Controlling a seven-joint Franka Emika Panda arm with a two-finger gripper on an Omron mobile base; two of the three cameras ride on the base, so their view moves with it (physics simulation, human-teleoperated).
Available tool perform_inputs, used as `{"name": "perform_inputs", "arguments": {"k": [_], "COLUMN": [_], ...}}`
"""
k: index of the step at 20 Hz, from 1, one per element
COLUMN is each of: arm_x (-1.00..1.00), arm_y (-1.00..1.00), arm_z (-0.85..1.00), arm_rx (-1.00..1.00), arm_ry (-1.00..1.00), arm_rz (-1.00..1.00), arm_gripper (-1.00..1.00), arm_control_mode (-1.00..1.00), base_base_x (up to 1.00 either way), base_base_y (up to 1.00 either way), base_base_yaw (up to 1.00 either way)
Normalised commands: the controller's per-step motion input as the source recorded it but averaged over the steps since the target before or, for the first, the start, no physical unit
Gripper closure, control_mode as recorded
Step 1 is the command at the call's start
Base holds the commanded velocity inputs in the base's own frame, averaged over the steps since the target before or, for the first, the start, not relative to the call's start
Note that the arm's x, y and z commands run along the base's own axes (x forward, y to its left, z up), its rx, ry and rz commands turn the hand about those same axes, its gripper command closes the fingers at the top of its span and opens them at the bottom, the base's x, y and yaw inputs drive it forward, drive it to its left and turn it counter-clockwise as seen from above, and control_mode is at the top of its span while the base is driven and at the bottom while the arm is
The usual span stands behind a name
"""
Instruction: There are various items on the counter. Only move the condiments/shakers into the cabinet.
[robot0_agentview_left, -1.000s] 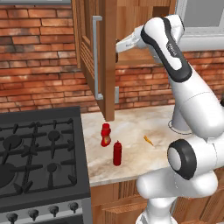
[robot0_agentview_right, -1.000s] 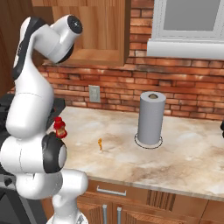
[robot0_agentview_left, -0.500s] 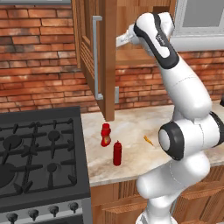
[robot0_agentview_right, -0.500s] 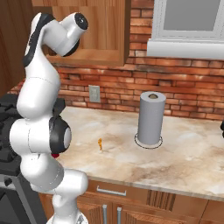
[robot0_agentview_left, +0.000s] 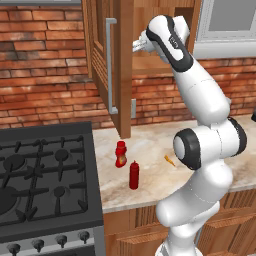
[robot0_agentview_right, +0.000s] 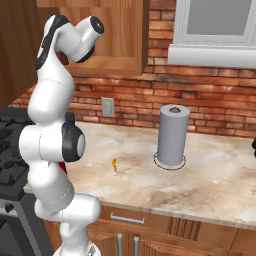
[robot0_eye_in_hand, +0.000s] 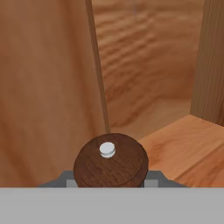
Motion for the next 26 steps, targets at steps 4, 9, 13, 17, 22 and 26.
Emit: {"name": "perform_inputs", "arguments": {"k": [4, 9, 13, 17, 22, 26], "arm_x": [0.33, 0.34, 0.32, 0.29, 0.27, 0.3], "arm_y": [0.16, 0.2, 0.2, 0.17, 0.14, 0.11], "arm_z": [-0.22, -0.08, -0.04, -0.06, -0.1, -0.1], "arm_rx": [0.01, 0.03, 0.02, 0.01, 0.0, 0.0], "arm_ry": [0.03, 0.0, 0.0, 0.0, 0.0, 0.0], "arm_rz": [0.0, 0.0, 0.0, 0.0, 0.0, 0.0], "arm_gripper": [1.0, 1.0, 1.0, 1.0, 1.0, 1.0], "arm_control_mode": [-1.0, -1.0, -1.0, -1.0, -1.0, -1.0], "base_base_x": [0.0, 0.0, 0.0, 0.0, 0.0, 0.0], "base_base_y": [0.0, 0.0, 0.0, 0.0, 0.0, 0.0], "base_base_yaw": [0.0, 0.0, 0.0, 0.0, 0.0, 0.0]}}
